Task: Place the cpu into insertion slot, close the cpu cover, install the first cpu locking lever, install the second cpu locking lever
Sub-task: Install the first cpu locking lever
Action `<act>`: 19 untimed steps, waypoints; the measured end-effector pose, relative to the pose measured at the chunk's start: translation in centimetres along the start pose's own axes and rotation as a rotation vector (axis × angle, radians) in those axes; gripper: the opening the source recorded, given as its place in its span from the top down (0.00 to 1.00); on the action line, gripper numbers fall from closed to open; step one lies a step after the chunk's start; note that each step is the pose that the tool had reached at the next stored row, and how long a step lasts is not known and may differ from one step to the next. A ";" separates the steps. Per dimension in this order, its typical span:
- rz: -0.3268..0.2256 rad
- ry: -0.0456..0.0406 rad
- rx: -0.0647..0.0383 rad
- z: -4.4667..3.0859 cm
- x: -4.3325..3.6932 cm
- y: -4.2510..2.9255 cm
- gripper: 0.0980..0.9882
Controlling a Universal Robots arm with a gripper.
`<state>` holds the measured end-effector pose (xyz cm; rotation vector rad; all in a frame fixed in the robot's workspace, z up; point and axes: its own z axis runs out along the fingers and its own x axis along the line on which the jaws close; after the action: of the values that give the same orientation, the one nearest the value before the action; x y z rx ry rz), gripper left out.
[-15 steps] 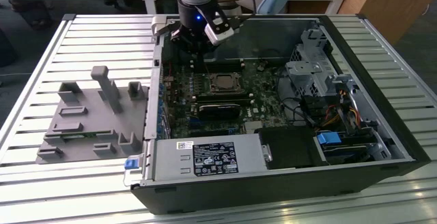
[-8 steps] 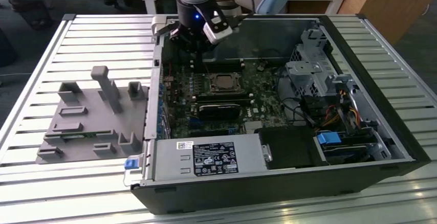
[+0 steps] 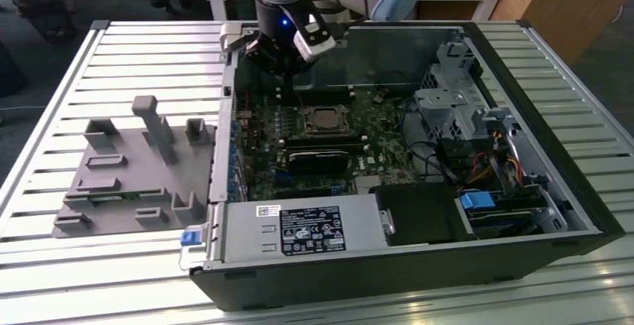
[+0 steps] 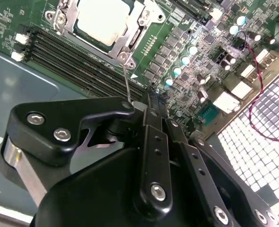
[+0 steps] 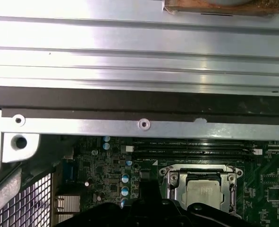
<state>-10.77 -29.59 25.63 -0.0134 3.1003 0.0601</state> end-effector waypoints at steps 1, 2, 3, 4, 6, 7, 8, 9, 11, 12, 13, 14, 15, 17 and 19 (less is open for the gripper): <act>0.000 0.0000 0.000 0.00 0.00 0.06 0.97; 0.000 0.0000 0.000 0.01 0.00 0.14 0.97; 0.000 0.0000 0.000 0.02 0.00 0.21 0.97; 0.000 0.0001 0.000 0.02 0.00 0.26 0.97; 0.000 0.0001 0.000 0.01 -0.01 0.29 0.97; 0.000 0.0000 0.000 0.02 -0.04 0.31 0.97; 0.000 0.0000 0.000 0.03 -0.10 0.33 0.97; 0.000 0.0001 0.000 0.04 -0.20 0.34 0.97; 0.000 0.0006 0.000 0.05 -0.58 0.35 0.97; 0.000 0.0009 0.000 0.06 -0.83 0.35 0.97; 0.000 0.0011 0.000 0.08 -1.10 0.36 0.97; 0.000 0.0014 0.000 0.09 -1.35 0.37 0.97; 0.000 0.0016 0.000 0.11 -1.59 0.37 0.97; 0.000 0.0018 0.000 0.15 -2.03 0.38 0.97; 0.000 0.0019 0.000 0.19 -2.39 0.38 0.97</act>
<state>-8.38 -29.18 25.55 -0.0133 3.1022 0.0602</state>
